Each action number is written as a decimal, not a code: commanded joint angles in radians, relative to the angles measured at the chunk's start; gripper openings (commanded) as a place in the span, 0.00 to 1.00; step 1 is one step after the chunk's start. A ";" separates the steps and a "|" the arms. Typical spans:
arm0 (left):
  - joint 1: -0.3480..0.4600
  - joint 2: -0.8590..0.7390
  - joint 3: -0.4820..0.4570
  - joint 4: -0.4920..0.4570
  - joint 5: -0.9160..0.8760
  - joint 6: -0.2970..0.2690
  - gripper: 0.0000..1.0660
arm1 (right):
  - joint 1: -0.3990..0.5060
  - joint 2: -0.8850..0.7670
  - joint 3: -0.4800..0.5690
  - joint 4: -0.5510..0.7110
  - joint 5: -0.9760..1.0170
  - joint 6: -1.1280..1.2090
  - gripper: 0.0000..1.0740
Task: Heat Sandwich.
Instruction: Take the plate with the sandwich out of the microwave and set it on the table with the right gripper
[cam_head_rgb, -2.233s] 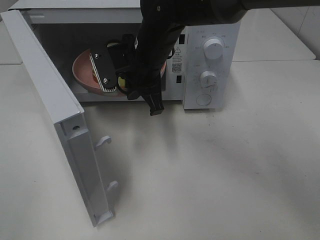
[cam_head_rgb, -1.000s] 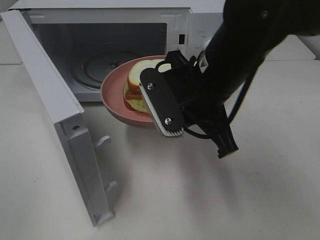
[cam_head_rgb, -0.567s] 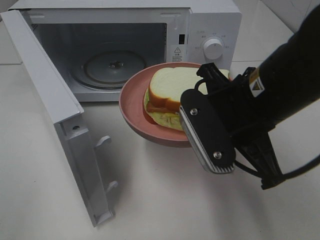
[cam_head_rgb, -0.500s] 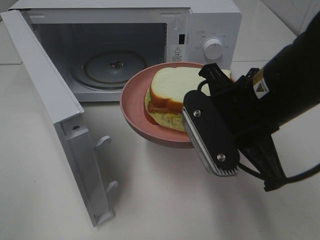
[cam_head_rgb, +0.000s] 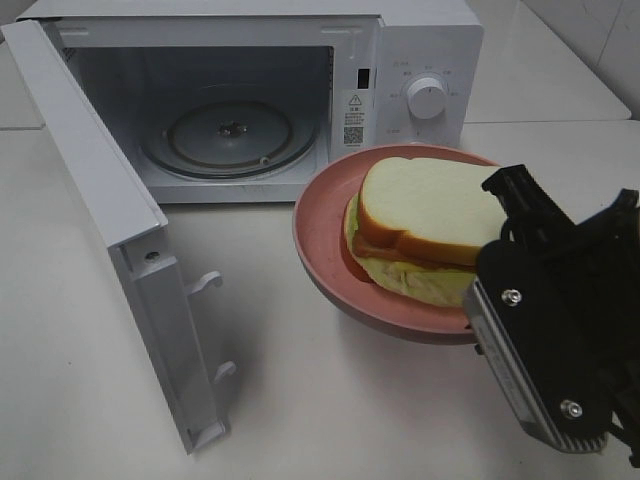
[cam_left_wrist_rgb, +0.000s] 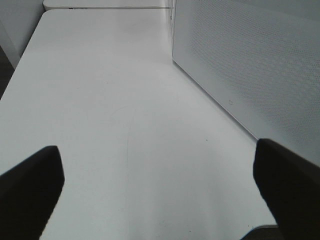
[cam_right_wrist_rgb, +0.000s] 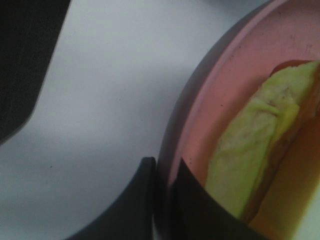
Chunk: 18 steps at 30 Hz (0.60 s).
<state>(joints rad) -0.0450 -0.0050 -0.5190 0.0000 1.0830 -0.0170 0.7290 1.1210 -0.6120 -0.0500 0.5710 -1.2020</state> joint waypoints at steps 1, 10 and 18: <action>-0.004 -0.017 0.002 -0.006 -0.013 -0.002 0.92 | -0.005 -0.066 0.034 -0.038 -0.021 0.049 0.01; -0.004 -0.017 0.002 -0.006 -0.013 -0.002 0.92 | -0.005 -0.195 0.132 -0.114 -0.020 0.174 0.01; -0.004 -0.017 0.002 -0.006 -0.013 -0.002 0.92 | -0.005 -0.237 0.184 -0.141 -0.009 0.290 0.01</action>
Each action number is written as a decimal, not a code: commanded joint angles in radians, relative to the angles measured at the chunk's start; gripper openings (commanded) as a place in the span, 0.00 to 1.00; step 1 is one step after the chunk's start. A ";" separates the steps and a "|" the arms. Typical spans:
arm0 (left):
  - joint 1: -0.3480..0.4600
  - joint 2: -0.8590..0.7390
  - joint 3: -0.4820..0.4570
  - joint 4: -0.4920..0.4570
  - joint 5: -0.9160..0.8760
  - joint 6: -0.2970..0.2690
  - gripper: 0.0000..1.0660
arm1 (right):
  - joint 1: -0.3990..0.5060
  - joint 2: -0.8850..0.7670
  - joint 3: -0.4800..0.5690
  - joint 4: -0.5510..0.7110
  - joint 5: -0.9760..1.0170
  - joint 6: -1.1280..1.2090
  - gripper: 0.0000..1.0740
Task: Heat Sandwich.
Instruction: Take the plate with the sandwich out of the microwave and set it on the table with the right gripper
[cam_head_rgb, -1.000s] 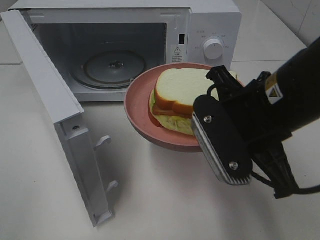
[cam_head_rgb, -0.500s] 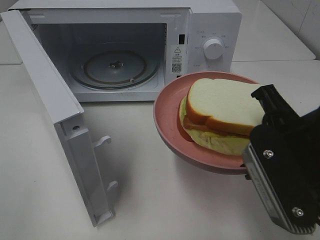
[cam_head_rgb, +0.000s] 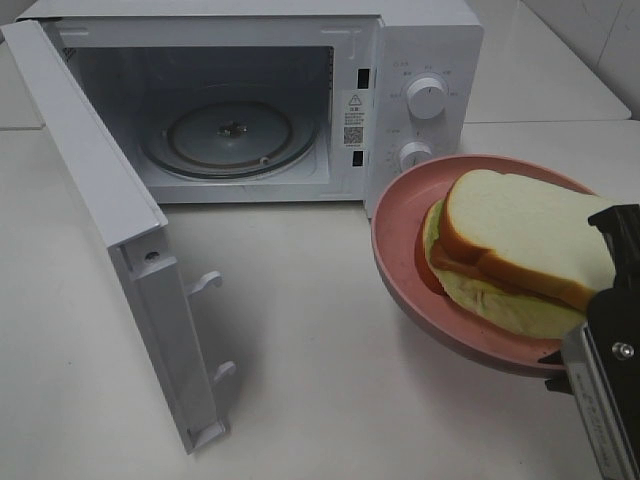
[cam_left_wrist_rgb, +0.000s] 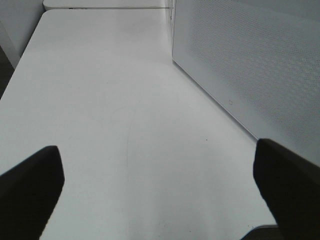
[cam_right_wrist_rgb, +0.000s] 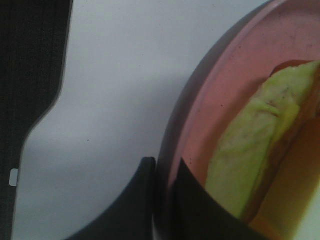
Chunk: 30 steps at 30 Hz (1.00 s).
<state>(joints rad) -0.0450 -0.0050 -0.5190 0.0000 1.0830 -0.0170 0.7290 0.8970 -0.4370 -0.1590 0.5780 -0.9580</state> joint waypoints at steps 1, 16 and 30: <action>-0.004 -0.017 0.002 -0.006 -0.013 -0.002 0.92 | -0.005 -0.013 0.016 -0.053 -0.012 0.070 0.01; -0.004 -0.017 0.002 -0.006 -0.013 -0.002 0.92 | -0.005 -0.013 0.027 -0.290 0.049 0.543 0.03; -0.004 -0.017 0.002 -0.006 -0.013 -0.002 0.92 | -0.005 -0.011 0.027 -0.327 0.146 0.966 0.03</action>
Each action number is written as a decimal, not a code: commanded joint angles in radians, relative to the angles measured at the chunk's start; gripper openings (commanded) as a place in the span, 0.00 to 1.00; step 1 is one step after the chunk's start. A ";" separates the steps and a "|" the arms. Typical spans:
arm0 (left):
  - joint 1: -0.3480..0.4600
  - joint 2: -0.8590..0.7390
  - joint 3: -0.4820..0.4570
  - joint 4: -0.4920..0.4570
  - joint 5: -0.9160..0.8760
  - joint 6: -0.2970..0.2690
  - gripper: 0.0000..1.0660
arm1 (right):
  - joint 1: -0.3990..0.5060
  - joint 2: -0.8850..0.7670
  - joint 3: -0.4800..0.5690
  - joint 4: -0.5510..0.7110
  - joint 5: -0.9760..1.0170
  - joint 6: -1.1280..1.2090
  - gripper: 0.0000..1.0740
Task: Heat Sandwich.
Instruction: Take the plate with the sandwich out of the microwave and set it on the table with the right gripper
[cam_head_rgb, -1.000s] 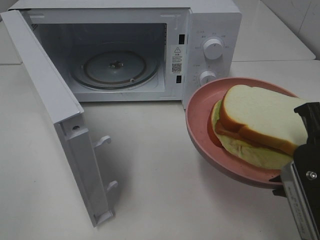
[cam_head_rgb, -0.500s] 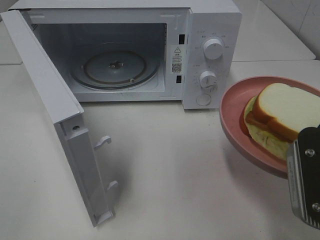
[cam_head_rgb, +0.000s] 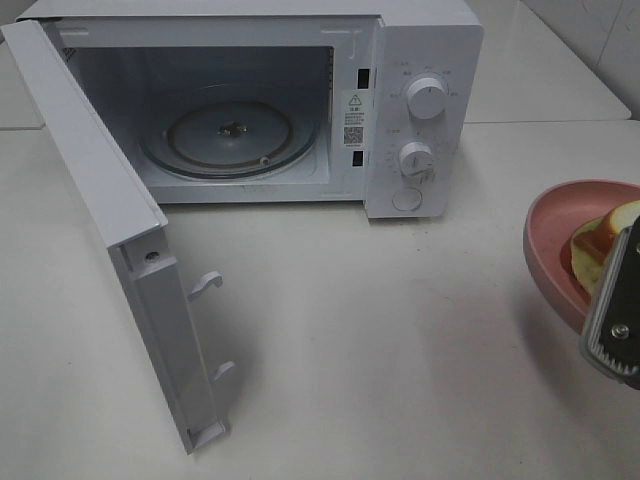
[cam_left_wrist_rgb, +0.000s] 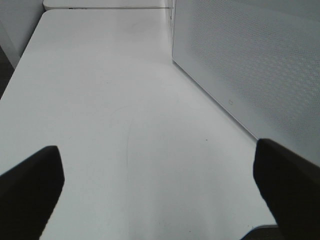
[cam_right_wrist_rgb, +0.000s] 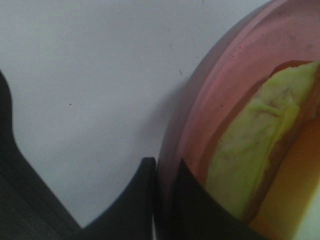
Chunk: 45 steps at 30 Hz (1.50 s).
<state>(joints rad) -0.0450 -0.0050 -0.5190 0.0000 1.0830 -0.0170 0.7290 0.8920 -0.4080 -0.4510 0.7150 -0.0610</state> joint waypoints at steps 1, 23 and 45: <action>-0.004 -0.017 0.002 -0.006 -0.013 -0.002 0.92 | -0.005 -0.005 -0.002 -0.045 0.013 0.096 0.03; -0.004 -0.017 0.002 -0.006 -0.013 -0.002 0.92 | -0.005 0.213 -0.013 -0.178 0.037 0.395 0.03; -0.004 -0.017 0.002 -0.006 -0.013 -0.002 0.92 | -0.068 0.609 -0.217 -0.267 0.034 0.718 0.03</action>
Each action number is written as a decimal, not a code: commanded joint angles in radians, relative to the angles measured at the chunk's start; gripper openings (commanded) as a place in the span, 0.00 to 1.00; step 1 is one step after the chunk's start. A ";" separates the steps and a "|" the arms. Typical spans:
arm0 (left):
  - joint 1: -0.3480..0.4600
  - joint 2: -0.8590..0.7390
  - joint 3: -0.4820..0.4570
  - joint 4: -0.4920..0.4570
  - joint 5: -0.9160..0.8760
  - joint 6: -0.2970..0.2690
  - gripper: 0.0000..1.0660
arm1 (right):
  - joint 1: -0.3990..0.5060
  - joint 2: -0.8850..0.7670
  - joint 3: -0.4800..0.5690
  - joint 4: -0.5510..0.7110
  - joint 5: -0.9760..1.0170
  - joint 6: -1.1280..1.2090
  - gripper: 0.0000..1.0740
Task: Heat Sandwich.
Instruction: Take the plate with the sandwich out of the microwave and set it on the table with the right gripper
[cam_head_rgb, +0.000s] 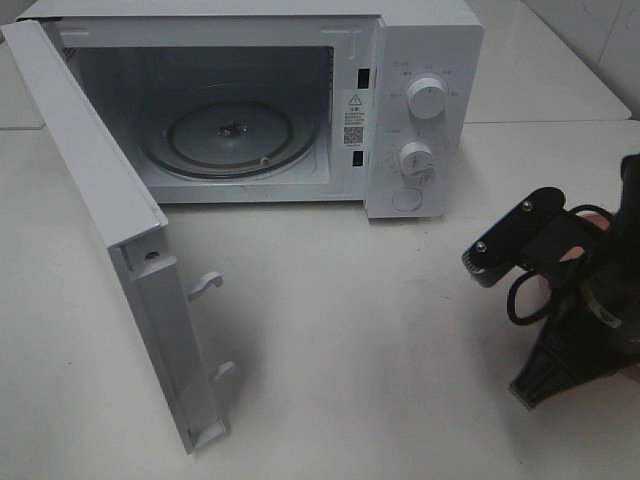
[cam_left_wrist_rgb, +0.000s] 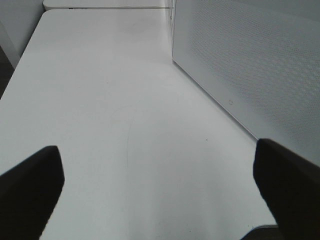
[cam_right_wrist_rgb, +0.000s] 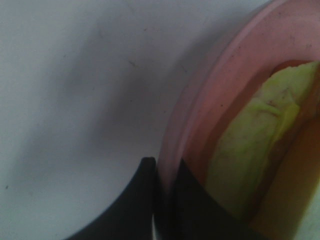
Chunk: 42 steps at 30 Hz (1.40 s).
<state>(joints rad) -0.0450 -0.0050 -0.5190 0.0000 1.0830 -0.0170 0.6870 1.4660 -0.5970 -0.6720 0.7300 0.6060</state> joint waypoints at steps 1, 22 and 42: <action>-0.004 -0.017 0.002 -0.006 -0.013 -0.002 0.92 | -0.047 0.062 -0.044 -0.071 0.019 0.077 0.03; -0.004 -0.017 0.002 -0.006 -0.013 -0.002 0.92 | -0.296 0.189 -0.072 -0.237 -0.066 0.230 0.04; -0.004 -0.017 0.002 -0.006 -0.013 -0.002 0.92 | -0.316 0.306 -0.072 -0.278 -0.163 0.325 0.05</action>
<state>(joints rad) -0.0450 -0.0050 -0.5190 0.0000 1.0830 -0.0170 0.3750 1.7730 -0.6630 -0.9190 0.5510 0.9160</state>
